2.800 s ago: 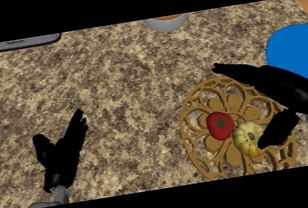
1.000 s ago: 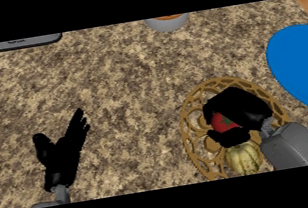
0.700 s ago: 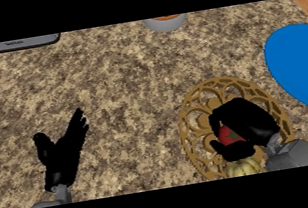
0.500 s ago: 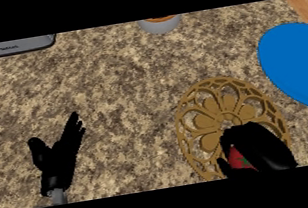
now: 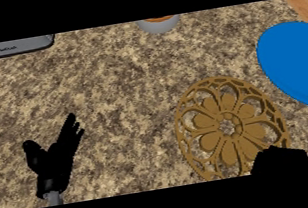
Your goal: Pick the tomato from the placemat and place it in the plate
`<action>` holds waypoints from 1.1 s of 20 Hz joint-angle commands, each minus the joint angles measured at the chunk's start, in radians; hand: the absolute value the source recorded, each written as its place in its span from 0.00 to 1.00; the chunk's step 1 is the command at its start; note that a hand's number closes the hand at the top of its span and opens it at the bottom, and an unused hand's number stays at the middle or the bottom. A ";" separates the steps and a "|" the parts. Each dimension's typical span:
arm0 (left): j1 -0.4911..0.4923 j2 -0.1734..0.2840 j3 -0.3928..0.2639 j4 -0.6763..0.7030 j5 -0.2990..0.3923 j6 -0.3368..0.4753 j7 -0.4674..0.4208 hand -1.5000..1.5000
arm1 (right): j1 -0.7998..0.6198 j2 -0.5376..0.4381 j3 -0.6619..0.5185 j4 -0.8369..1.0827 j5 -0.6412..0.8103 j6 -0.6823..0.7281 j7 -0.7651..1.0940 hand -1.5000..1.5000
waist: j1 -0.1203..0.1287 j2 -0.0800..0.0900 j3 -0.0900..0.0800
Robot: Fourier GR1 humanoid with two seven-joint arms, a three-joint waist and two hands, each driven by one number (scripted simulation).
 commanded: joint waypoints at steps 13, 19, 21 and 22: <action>-0.023 -0.010 -0.002 0.071 -0.019 -0.023 -0.027 0.50 | -0.018 0.051 -0.511 0.001 -0.705 -0.105 -0.075 1.00 | 0.033 0.013 -0.001; -0.008 -0.035 -0.034 0.028 -0.040 -0.003 0.003 0.50 | -0.245 -0.051 -0.728 0.392 -0.749 -0.127 -0.250 1.00 | 0.045 0.014 -0.001; -0.068 0.000 0.013 0.100 -0.003 -0.051 -0.005 0.50 | -0.386 -0.072 -0.783 0.482 -0.737 -0.184 -0.205 1.00 | 0.051 0.019 -0.002; -0.038 -0.039 -0.031 0.026 -0.037 -0.001 0.027 0.50 | -0.395 -0.093 -0.802 0.555 -0.739 -0.180 -0.262 1.00 | 0.052 0.015 -0.001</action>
